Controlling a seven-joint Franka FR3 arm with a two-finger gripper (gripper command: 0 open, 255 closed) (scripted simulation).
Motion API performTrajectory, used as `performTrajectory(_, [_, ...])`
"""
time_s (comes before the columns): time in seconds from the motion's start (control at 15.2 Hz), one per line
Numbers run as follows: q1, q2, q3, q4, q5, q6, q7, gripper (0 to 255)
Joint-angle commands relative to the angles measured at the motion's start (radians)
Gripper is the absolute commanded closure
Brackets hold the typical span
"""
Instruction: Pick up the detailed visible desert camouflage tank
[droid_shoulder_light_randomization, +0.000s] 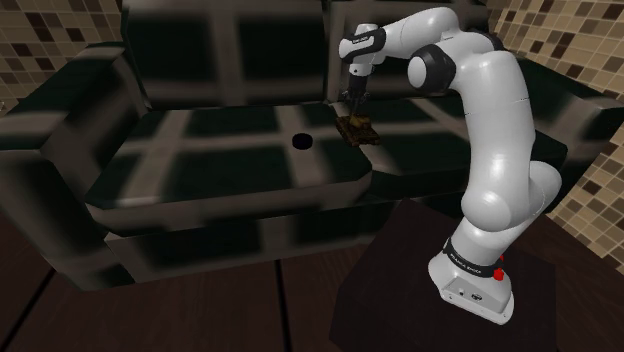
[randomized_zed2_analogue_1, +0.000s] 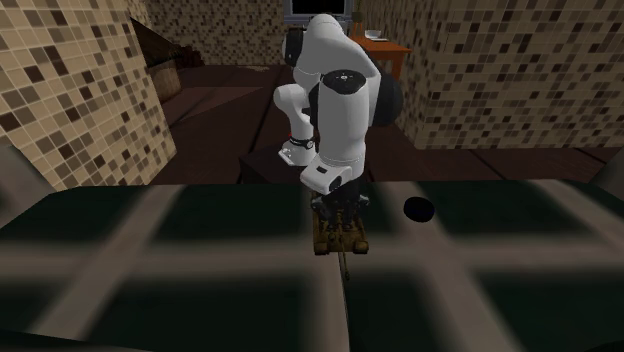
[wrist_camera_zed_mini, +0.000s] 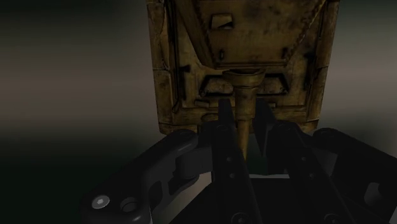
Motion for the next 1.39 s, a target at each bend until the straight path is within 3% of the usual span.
performTrajectory(0.0, [0.000, 0.000, 0.000, 0.000, 0.000, 0.001, 0.000, 255])
performTrajectory(0.4, [0.001, -0.002, 0.000, -0.003, -0.001, 0.001, 0.001, 255])
performTrajectory(1.32, [-0.014, -0.015, -0.005, 0.167, -0.009, -0.179, 0.020, 255])
